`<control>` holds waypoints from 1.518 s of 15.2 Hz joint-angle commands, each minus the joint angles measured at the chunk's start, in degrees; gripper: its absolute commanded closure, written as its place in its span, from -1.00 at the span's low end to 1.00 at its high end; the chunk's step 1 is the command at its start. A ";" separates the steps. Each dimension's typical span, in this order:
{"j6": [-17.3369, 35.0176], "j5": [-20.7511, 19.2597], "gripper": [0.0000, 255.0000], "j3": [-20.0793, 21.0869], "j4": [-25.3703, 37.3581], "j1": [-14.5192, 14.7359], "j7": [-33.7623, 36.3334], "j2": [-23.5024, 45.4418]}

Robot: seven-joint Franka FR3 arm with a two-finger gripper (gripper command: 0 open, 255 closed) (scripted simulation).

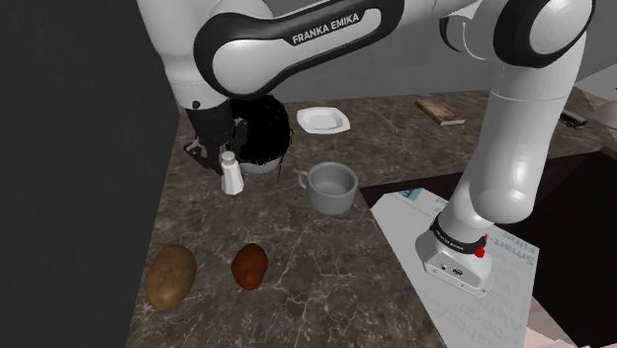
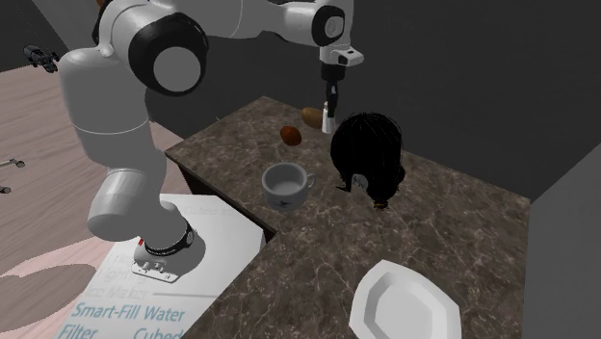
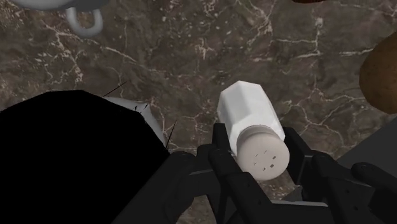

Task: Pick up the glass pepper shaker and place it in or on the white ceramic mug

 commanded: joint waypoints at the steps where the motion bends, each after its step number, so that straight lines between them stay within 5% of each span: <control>1: -1.65 0.17 1.00 0.10 1.51 0.12 -0.18 -0.16; 8: -6.59 0.45 1.00 0.30 6.35 0.48 -0.78 -0.35; 14: -2.40 8.90 1.00 -1.30 -10.60 -5.65 -8.88 -16.51; 23: -2.21 16.70 1.00 -9.32 -29.08 -7.35 -21.97 -37.41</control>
